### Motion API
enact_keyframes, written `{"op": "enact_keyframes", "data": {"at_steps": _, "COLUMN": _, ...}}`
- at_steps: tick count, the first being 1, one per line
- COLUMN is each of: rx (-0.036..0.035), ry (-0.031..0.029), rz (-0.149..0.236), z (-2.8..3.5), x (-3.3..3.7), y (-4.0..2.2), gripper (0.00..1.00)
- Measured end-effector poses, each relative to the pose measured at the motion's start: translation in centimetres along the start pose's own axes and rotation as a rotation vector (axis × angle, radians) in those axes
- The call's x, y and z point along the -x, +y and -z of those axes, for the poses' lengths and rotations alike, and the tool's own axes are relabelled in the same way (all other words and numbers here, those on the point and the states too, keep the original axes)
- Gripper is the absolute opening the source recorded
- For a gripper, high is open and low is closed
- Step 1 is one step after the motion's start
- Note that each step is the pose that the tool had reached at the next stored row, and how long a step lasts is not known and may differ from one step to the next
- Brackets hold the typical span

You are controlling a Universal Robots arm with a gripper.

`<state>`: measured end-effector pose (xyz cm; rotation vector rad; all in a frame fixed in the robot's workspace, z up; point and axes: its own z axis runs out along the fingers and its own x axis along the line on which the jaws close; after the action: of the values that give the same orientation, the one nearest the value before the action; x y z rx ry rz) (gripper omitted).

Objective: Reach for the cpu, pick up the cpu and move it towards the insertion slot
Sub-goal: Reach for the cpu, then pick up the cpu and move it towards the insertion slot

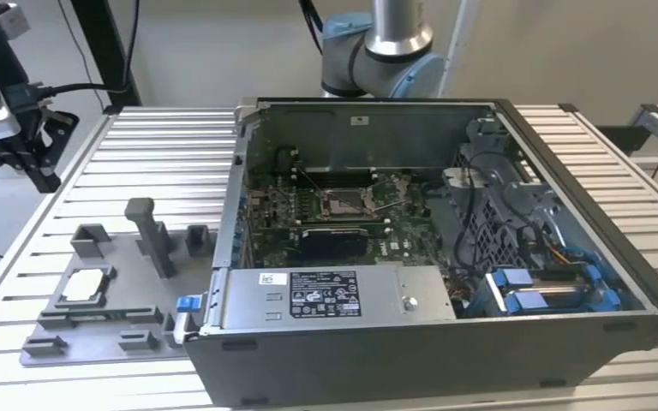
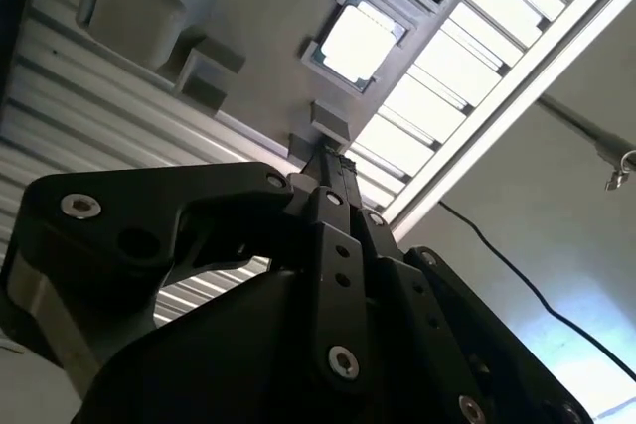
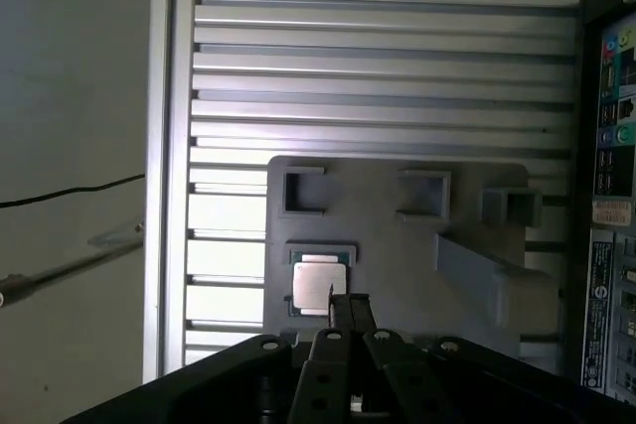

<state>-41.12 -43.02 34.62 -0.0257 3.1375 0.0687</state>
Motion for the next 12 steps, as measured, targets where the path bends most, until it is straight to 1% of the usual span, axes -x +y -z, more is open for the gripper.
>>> {"op": "enact_keyframes", "data": {"at_steps": 3, "rx": -0.0001, "ry": 0.0001, "rz": -0.001, "z": 0.01, "x": 0.0, "y": 0.0, "gripper": 0.0}}
{"op": "enact_keyframes", "data": {"at_steps": 4, "rx": -0.0001, "ry": 0.0001, "rz": -0.001, "z": 0.0, "x": 0.0, "y": 0.0, "gripper": 1.0}}
{"op": "enact_keyframes", "data": {"at_steps": 12, "rx": 0.0, "ry": 0.0, "rz": -0.002, "z": 0.0, "x": 0.0, "y": 0.0, "gripper": 1.0}}
